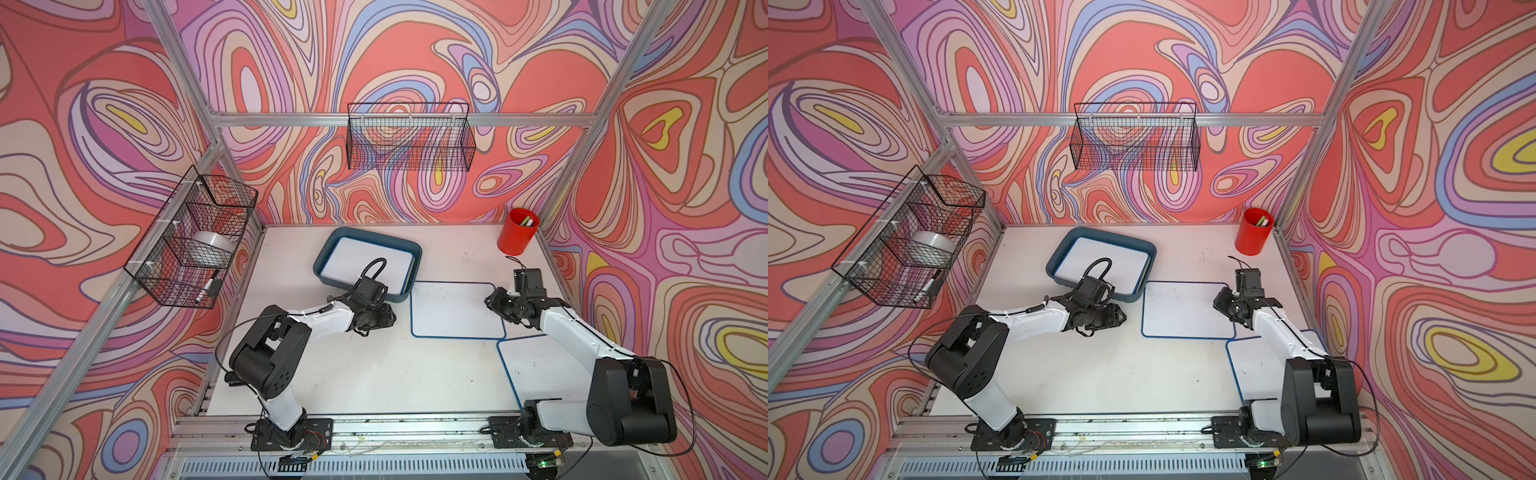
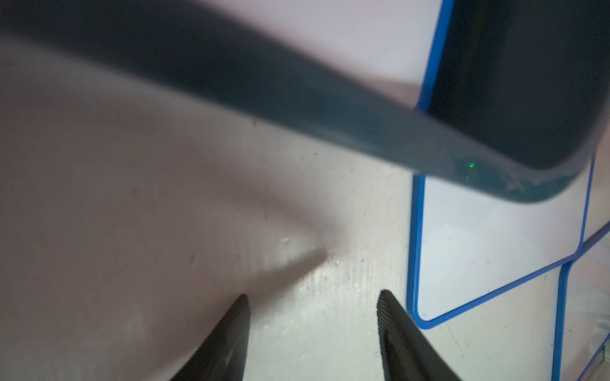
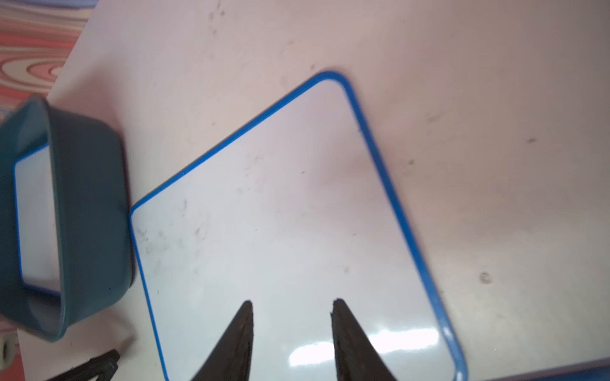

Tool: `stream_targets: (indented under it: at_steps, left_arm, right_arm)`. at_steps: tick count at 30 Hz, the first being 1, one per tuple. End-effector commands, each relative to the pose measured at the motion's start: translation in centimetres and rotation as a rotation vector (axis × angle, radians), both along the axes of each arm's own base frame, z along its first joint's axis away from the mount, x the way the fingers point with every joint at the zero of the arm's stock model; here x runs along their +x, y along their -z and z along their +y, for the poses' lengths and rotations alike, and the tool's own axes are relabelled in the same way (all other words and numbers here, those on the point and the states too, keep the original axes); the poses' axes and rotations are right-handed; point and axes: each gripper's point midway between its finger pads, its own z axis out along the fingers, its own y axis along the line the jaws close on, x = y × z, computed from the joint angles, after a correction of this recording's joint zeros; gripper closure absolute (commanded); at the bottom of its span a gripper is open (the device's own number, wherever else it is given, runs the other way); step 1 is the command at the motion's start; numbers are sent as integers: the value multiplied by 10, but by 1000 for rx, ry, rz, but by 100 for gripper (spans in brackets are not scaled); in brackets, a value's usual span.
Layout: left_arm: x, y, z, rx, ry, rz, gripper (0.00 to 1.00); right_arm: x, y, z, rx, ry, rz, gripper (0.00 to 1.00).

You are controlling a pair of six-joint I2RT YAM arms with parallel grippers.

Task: Put the whiteboard into the storage box
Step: Pick up the whiteboard at the center of the board.

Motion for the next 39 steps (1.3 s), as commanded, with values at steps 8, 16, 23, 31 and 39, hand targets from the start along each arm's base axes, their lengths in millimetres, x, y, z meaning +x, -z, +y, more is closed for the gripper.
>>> stream_targets:
  at_steps: [8, 16, 23, 31, 39]
  left_arm:
    - [17, 8, -30, 40, 76, -21, 42]
    - [14, 17, -42, 33, 118, 0, 42]
    - [3, 32, -60, 9, 158, 52, 42]
    - [-3, 38, -70, -23, 158, 77, 42]
    - [-2, 35, -72, -26, 159, 72, 42]
  right_arm:
    - [15, 36, -48, 8, 56, 52, 58]
    - [19, 58, -28, 119, -16, 79, 58]
    - [14, 51, 3, 263, -137, 26, 58]
    - [14, 24, 43, 521, -270, -76, 59]
    - [14, -21, 57, 615, -340, -174, 59]
